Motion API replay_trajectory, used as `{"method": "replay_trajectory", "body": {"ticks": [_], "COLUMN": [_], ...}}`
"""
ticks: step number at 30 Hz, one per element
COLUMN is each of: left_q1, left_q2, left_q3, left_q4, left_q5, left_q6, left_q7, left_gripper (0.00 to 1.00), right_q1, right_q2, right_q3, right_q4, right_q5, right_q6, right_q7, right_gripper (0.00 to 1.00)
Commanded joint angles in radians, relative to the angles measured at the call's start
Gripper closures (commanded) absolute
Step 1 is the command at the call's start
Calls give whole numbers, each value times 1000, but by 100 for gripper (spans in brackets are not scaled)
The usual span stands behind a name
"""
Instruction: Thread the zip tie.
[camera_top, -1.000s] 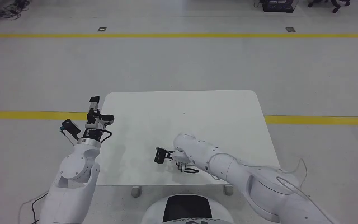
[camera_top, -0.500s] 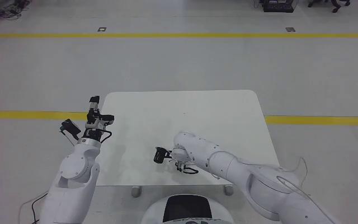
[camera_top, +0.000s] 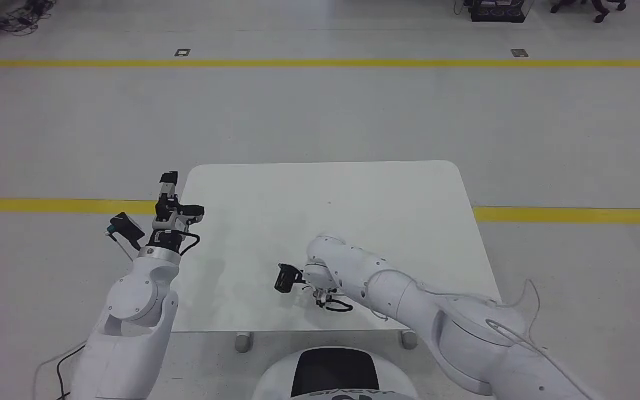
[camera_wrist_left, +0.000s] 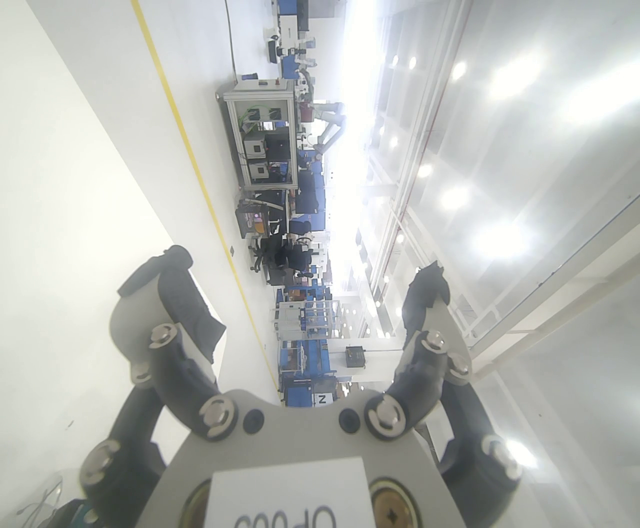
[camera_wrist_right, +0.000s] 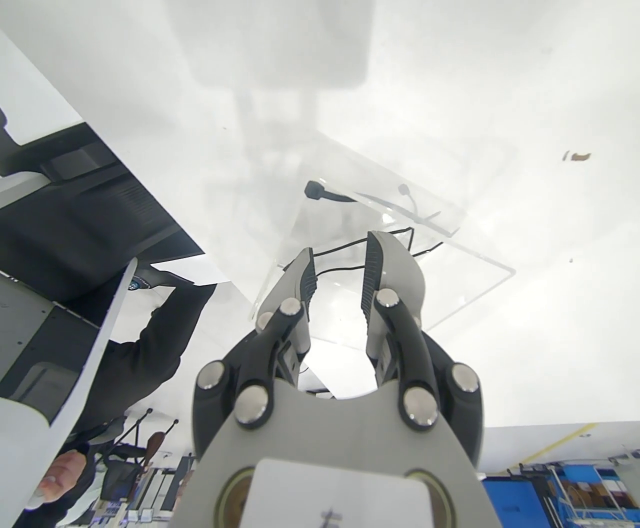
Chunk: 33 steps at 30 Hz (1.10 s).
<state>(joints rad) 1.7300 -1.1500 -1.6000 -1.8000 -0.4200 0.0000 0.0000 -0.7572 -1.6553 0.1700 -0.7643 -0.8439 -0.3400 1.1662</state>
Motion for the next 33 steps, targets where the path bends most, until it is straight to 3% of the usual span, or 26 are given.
{"method": "replay_trajectory", "body": {"ticks": [1,11,26,33], "left_q1": [0,0,0,0], "left_q2": [0,0,0,0], "left_q3": [0,0,0,0], "left_q4": [0,0,0,0], "left_q5": [0,0,0,0], "left_q6": [0,0,0,0], "left_q7": [0,0,0,0], "left_gripper": [0,0,0,0], "right_q1": [1,6,3,3], "right_q2": [-5,-30,-42,-49], "right_q3": [0,0,0,0], "right_q4": [12,50,62,80], "right_q5": [-4,-13,-13,-11], "right_q6": [0,0,0,0], "right_q7": [0,-9,-12,-6], "right_gripper": [76,73,72,82]}}
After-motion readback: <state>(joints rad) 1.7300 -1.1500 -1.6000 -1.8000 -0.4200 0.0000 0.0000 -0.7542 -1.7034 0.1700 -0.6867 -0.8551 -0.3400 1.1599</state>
